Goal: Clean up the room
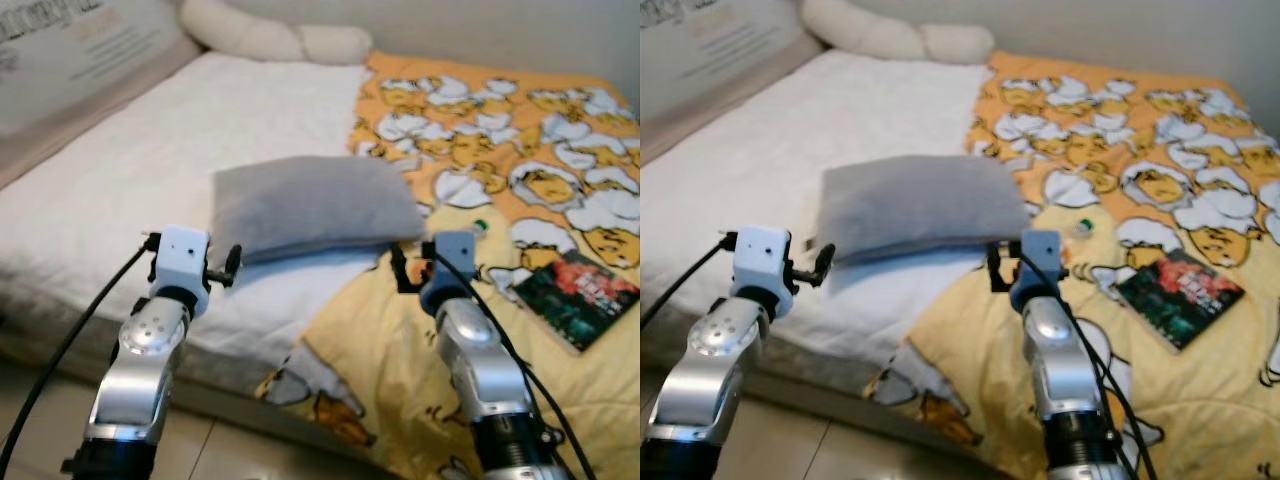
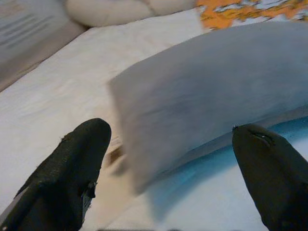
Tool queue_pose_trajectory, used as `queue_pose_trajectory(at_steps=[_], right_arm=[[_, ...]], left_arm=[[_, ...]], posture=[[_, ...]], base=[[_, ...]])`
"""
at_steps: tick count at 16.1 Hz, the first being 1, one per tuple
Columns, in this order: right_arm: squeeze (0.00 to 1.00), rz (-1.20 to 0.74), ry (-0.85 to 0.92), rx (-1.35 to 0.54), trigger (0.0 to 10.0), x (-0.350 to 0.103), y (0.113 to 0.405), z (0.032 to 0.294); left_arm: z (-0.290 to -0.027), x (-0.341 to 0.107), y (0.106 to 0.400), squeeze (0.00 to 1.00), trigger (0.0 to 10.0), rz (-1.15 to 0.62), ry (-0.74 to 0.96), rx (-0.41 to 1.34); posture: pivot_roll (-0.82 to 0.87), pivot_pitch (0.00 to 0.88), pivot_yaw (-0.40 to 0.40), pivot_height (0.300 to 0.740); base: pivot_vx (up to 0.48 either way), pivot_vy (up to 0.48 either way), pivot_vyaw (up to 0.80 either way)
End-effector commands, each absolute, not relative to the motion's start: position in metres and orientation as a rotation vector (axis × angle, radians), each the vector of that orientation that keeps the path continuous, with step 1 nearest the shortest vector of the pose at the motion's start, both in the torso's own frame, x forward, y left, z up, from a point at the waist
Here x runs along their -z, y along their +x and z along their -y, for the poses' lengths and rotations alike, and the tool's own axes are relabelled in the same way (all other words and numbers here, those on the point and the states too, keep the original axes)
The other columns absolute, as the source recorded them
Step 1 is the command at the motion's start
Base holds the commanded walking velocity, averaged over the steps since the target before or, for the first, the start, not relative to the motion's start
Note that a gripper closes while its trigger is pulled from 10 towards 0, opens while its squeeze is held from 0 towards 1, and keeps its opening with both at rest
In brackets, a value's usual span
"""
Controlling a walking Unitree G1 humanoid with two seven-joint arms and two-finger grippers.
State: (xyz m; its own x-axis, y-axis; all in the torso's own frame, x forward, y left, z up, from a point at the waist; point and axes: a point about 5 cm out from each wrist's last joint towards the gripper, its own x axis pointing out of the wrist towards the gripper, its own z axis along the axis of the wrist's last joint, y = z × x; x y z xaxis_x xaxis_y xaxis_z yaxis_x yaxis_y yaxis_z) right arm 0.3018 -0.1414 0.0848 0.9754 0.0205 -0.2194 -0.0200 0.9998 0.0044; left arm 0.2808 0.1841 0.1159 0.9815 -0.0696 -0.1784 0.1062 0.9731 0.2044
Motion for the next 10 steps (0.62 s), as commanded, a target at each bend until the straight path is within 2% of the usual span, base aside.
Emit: queue_pose_trajectory(at_steps=[1, 5, 7, 8, 9, 10], right_arm=[[0.0, -0.217, 0.005, 0.007, 10.0, -0.085, 0.304, 0.149], [0.0, -0.216, 0.005, 0.009, 10.0, -0.086, 0.304, 0.149], [0.0, -0.223, 0.023, 0.024, 10.0, -0.085, 0.305, 0.15], [0.34, -0.22, 0.046, 0.028, 10.0, -0.087, 0.307, 0.151], [1.0, -0.207, 0.079, 0.014, 10.0, -0.09, 0.311, 0.15], [1.0, -0.209, 0.074, 0.013, 10.0, -0.091, 0.314, 0.15]], left_arm=[[-0.178, -0.118, 0.283, 0.0, 10.0, -0.16, 0.215, 0.11], [-0.177, -0.118, 0.283, 0.0, 10.0, -0.159, 0.216, 0.11], [-0.178, -0.119, 0.284, 0.0, 10.0, -0.147, 0.232, 0.1], [-0.177, -0.118, 0.284, 0.0, 10.0, -0.155, 0.251, 0.119], [-0.175, -0.117, 0.283, 0.0, 10.0, -0.167, 0.29, 0.172], [-0.174, -0.117, 0.282, 0.0, 10.0, -0.17, 0.302, 0.195]], posture=[[-0.03, 0.0, -0.011, 0.74], [-0.03, 0.0, -0.013, 0.74], [-0.03, 0.0, -0.013, 0.74], [-0.03, 0.0, -0.013, 0.74], [-0.02, 0.0, -0.015, 0.74], [-0.02, 0.0, -0.02, 0.74]], base=[[0.371, 0.0, 0.0], [0.368, 0.0, 0.0], [0.137, 0.0, 0.0], [0.0, 0.0, 0.0], [0.0, 0.0, 0.0], [0.0, 0.0, 0.0]])
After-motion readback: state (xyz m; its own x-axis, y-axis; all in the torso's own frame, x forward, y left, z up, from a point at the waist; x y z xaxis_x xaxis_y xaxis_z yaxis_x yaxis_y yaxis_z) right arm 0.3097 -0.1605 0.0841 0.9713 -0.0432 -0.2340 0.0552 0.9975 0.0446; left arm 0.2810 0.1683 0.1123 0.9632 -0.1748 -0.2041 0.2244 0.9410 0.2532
